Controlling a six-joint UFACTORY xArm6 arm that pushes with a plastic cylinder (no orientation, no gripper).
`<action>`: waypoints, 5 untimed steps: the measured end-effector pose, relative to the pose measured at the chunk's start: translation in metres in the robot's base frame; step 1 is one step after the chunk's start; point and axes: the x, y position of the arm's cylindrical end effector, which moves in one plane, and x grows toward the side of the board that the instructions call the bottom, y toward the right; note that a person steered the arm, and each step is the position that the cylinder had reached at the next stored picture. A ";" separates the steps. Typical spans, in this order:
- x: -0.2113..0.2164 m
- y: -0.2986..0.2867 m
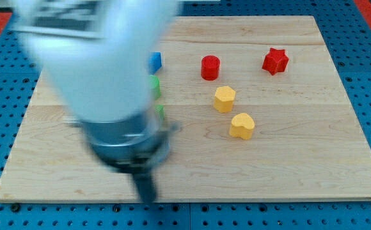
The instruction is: Move the red star above the red circle
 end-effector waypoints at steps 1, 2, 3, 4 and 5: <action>-0.010 0.123; -0.050 0.211; -0.112 0.276; -0.159 0.313; -0.207 0.303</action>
